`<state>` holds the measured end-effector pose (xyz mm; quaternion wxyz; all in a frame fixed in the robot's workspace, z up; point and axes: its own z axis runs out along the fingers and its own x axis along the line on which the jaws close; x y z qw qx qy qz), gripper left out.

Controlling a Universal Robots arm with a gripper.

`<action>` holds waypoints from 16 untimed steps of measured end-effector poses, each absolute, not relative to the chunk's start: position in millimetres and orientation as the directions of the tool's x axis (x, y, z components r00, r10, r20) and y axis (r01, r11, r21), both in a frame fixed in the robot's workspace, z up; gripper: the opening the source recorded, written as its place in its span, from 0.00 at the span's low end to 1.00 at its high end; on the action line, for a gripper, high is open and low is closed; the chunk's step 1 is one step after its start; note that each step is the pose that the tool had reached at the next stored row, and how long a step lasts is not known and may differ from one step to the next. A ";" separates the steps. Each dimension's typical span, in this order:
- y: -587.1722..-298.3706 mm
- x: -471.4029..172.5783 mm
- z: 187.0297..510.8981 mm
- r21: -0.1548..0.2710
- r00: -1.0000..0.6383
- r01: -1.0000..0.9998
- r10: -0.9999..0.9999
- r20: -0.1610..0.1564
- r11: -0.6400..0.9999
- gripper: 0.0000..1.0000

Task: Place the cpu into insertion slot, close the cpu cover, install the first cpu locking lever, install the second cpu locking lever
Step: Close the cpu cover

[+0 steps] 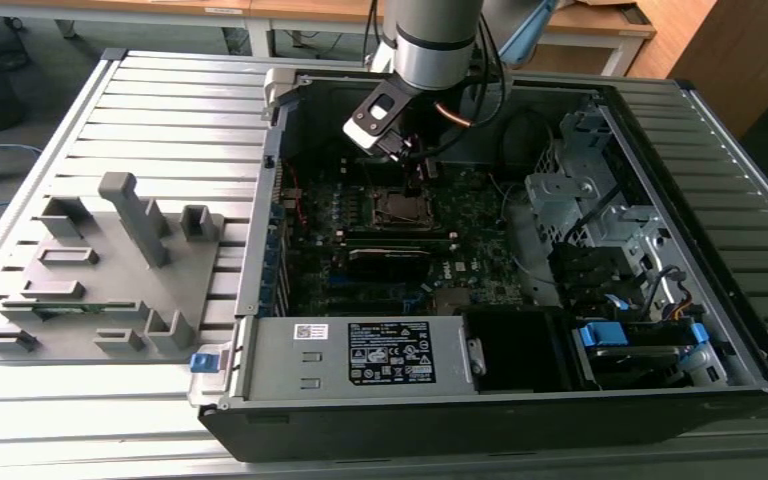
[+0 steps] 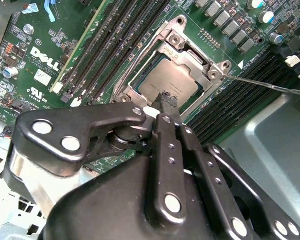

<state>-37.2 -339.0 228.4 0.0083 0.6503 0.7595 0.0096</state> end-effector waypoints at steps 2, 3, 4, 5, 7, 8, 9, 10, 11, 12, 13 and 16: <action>-339.0 -37.2 228.4 0.025 -0.157 0.987 0.988 0.000 0.157 0.11; -339.0 -37.3 228.4 0.025 -0.163 0.986 0.987 0.000 0.163 0.11; -339.0 -37.3 228.4 0.025 -0.172 0.985 0.985 0.000 0.172 0.11; -339.0 -37.3 228.4 0.025 -0.182 0.983 0.983 0.000 0.182 0.11; -339.0 -37.2 228.3 0.025 -0.200 0.979 0.980 0.000 0.200 0.11; -339.0 -37.2 228.3 0.025 -0.201 0.979 0.980 0.000 0.201 0.11; -339.0 -37.2 228.3 0.025 -0.201 0.979 0.979 0.000 0.201 0.11; -339.0 -37.2 228.3 0.025 -0.202 0.979 0.979 0.000 0.201 0.11; -339.0 -37.2 228.3 0.025 -0.202 0.979 0.979 0.000 0.202 0.11; -339.0 -37.3 228.3 0.025 -0.202 0.979 0.979 0.000 0.201 0.11; -339.0 -37.2 228.3 0.025 -0.202 0.979 0.979 0.000 0.202 0.11; -339.0 -37.3 228.3 0.025 -0.202 0.979 0.979 0.000 0.202 0.11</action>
